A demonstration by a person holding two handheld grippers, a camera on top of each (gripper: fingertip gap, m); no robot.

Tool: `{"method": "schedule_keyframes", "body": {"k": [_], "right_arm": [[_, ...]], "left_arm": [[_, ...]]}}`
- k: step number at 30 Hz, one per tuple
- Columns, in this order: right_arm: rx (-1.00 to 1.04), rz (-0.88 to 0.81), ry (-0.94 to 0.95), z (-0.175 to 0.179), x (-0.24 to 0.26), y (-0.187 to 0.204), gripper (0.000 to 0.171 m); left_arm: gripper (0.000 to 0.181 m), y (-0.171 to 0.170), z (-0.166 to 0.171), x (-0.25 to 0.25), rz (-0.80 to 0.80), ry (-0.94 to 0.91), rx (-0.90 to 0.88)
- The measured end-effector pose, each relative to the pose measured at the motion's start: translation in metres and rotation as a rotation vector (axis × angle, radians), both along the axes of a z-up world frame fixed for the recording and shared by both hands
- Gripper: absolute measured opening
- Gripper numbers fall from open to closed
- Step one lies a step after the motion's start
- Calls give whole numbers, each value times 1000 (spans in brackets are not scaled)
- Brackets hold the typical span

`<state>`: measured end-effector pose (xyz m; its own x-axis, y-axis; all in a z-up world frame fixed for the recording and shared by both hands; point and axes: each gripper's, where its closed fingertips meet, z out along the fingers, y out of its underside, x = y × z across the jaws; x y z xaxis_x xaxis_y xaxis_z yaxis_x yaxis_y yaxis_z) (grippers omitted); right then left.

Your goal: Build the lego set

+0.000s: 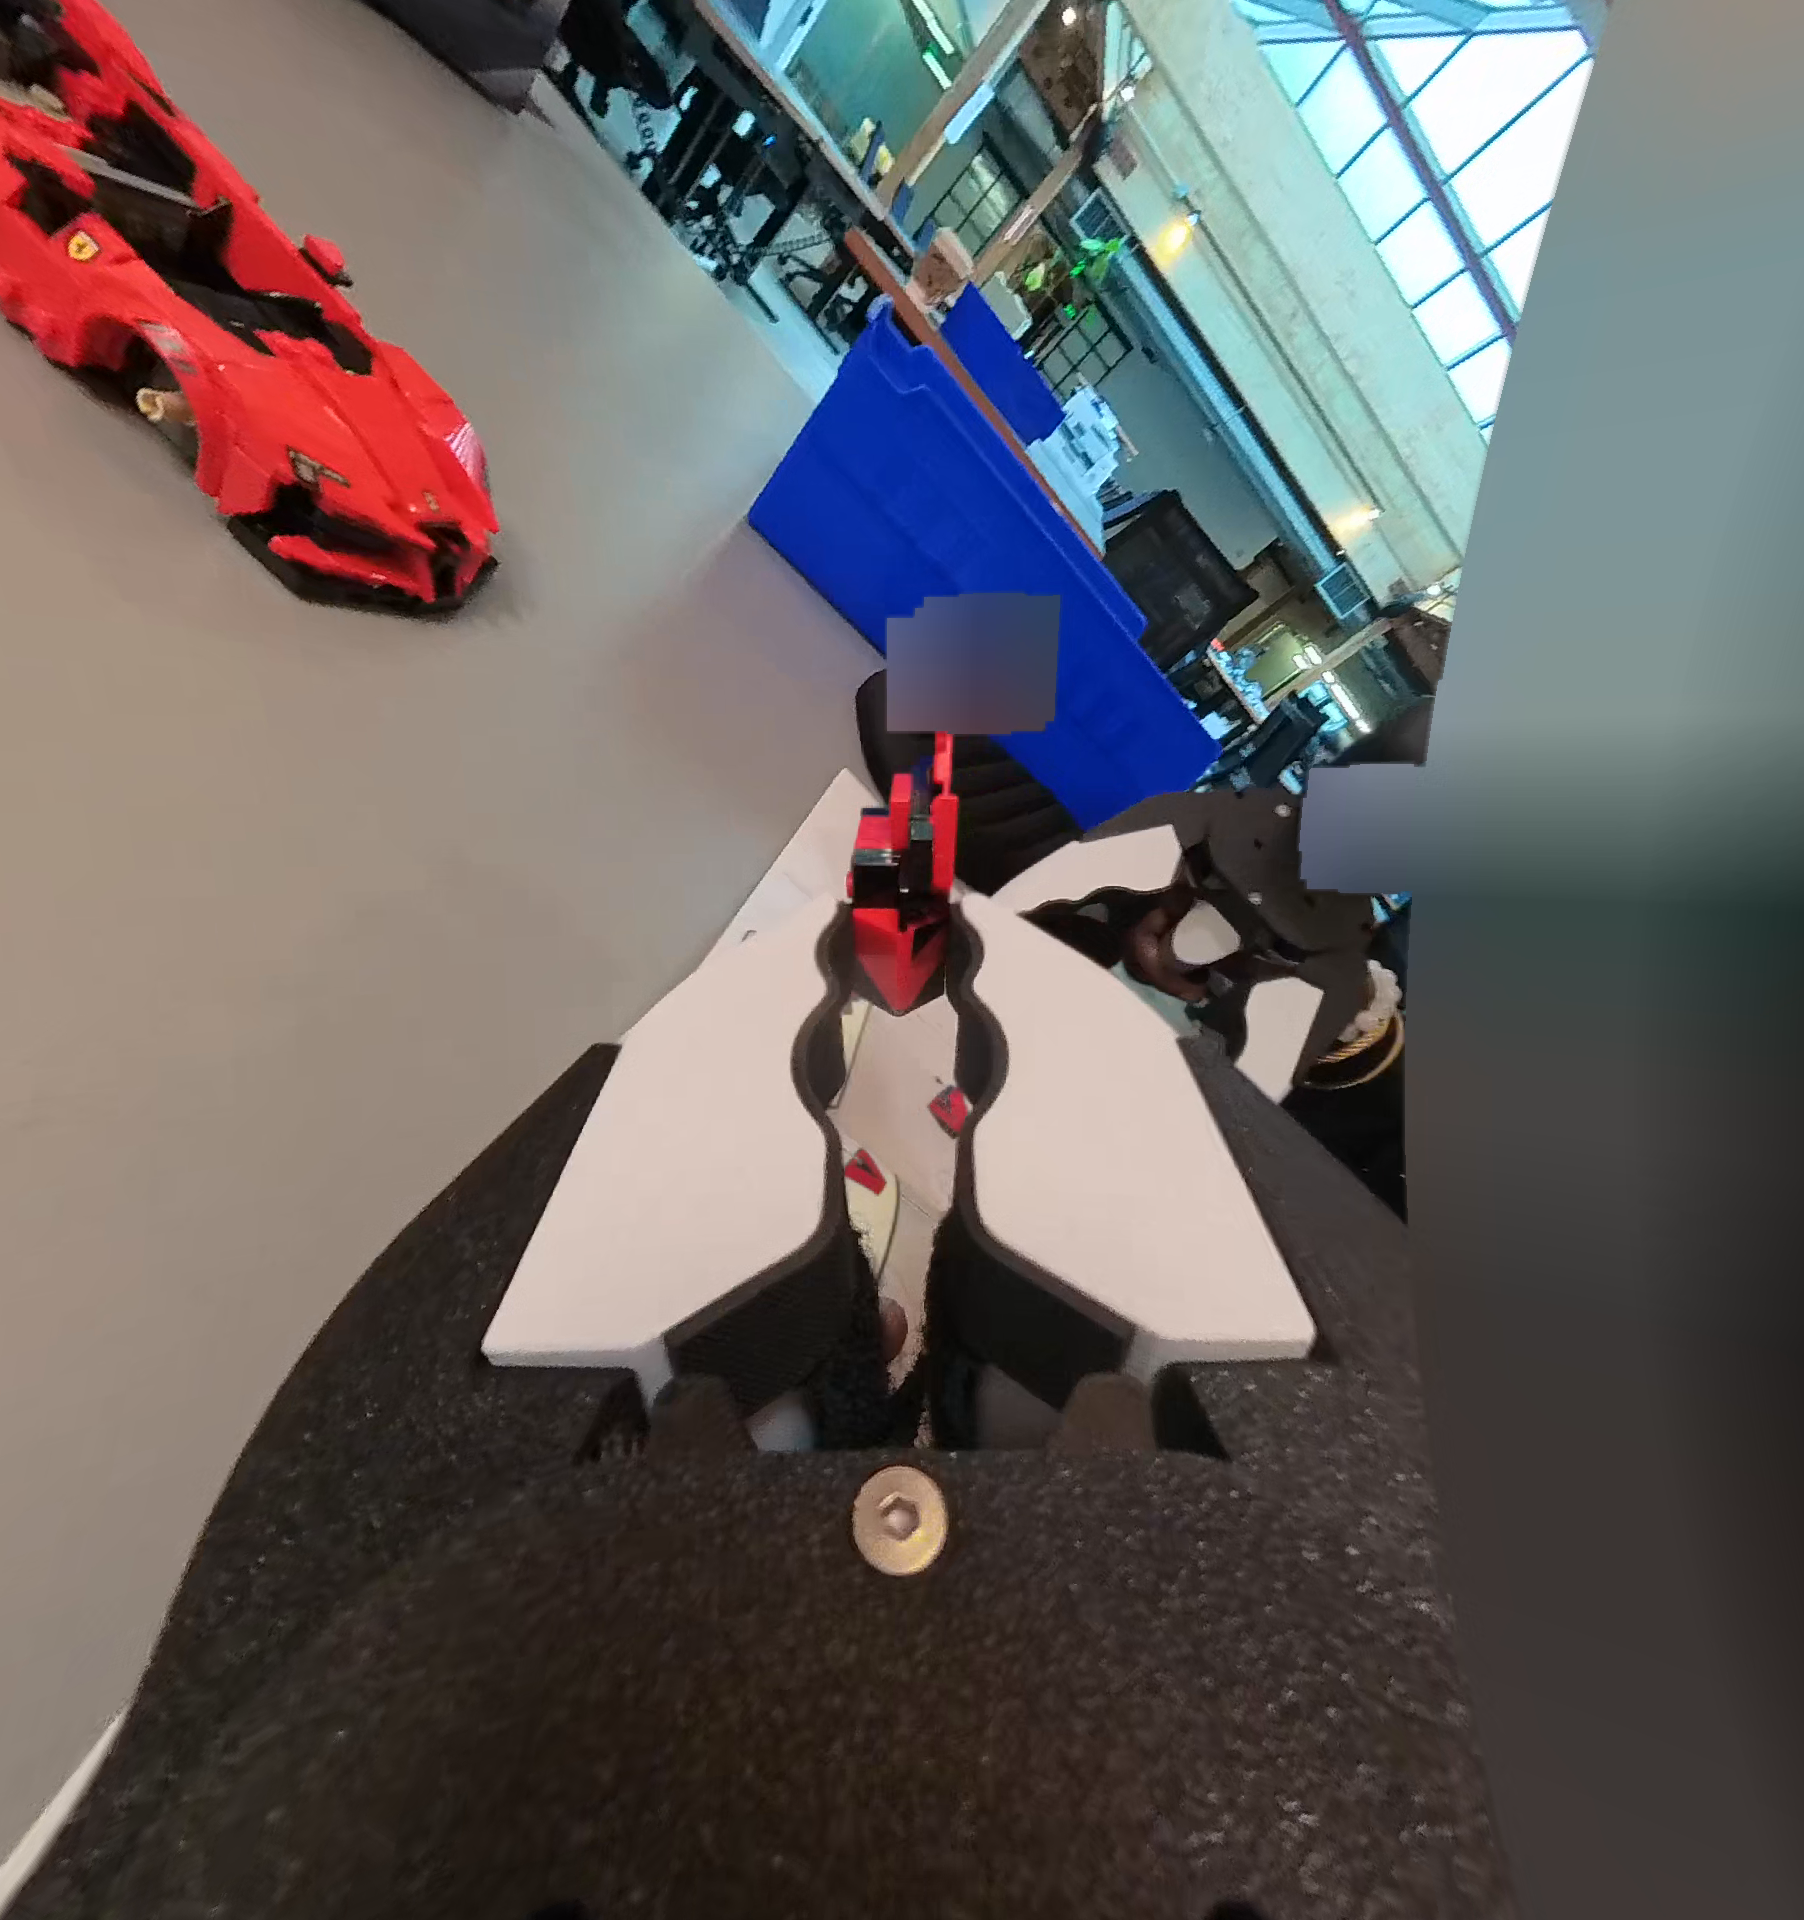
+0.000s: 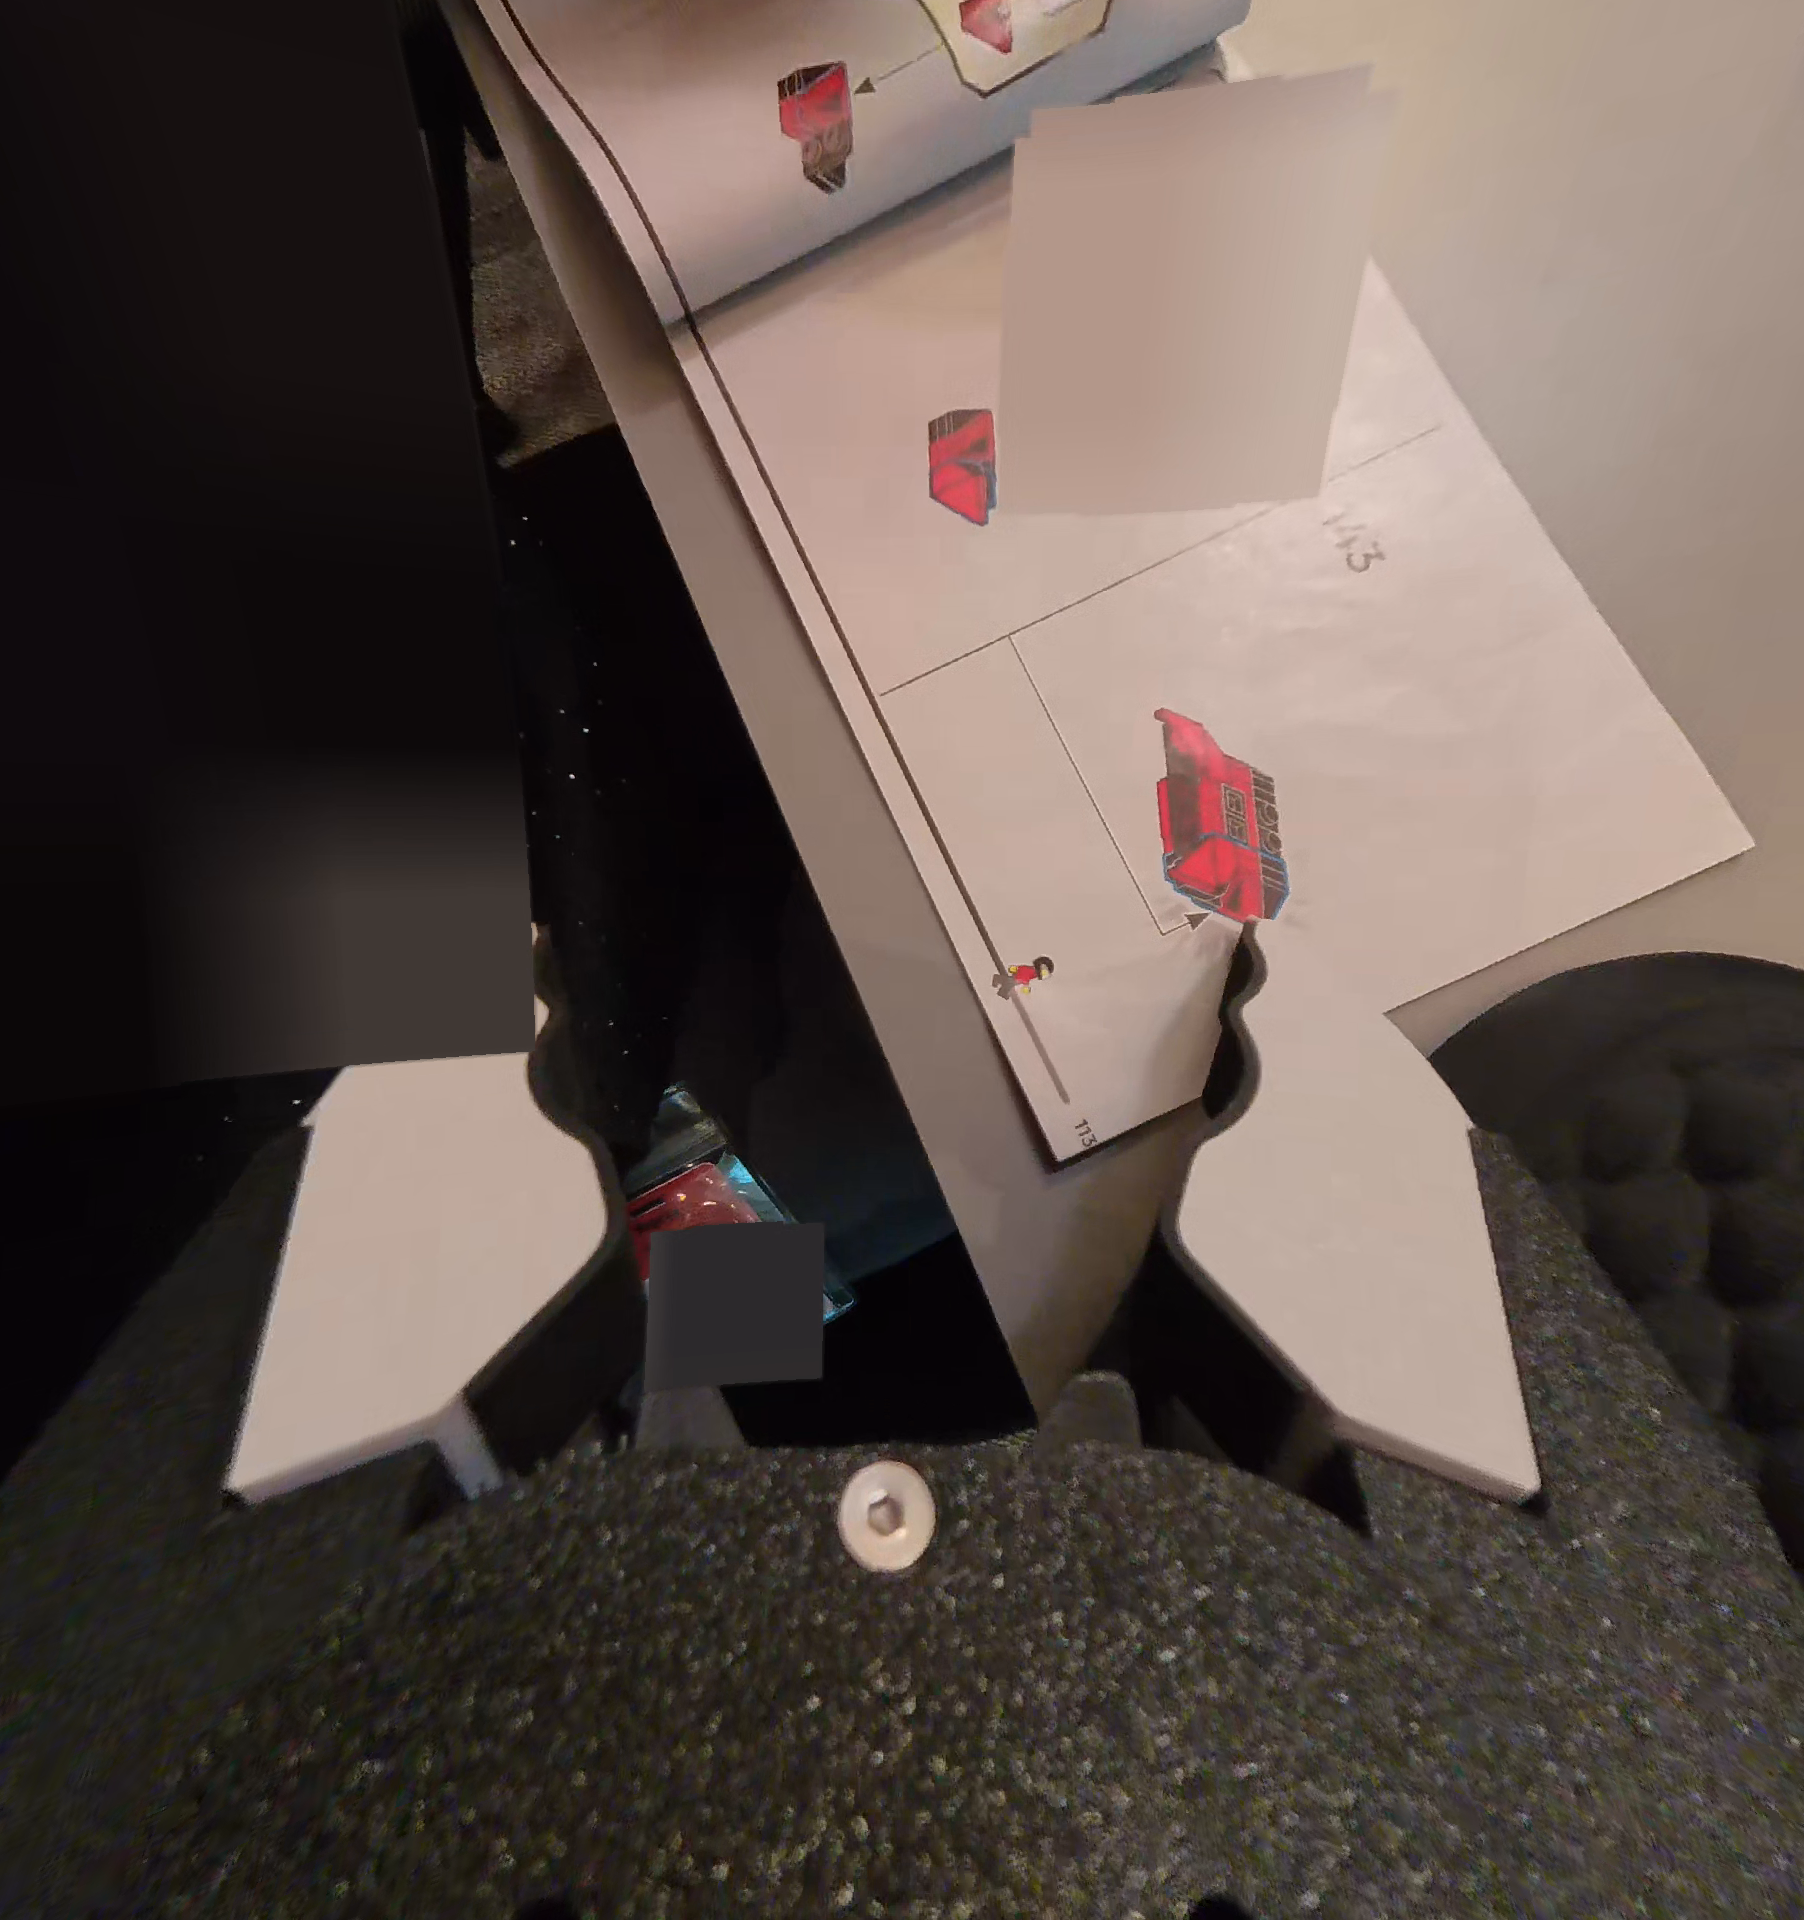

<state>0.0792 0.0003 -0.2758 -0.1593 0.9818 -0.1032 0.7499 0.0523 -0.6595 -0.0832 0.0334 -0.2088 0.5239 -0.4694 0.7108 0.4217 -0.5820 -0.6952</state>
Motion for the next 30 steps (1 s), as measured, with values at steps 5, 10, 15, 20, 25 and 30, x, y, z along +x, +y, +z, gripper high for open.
{"method": "schedule_keyframes", "body": {"k": [5,10,15,20,25,30], "right_arm": [[51,0,-17,-4,-2,-1,124],[46,3,-13,-4,-6,-5,126],[39,31,2,-3,-19,-14,127],[-1,30,34,0,-30,-17,124],[-38,6,59,3,-44,-15,117],[-20,-43,111,13,-61,-4,94]], "left_arm": [[17,2,-4,1,5,24,-25],[17,2,-4,0,11,6,-28],[17,2,-4,0,7,-1,-28],[17,2,-3,-1,9,-10,-24],[17,2,-3,-1,6,-15,-22],[17,1,-2,-1,3,-23,-17]]}}
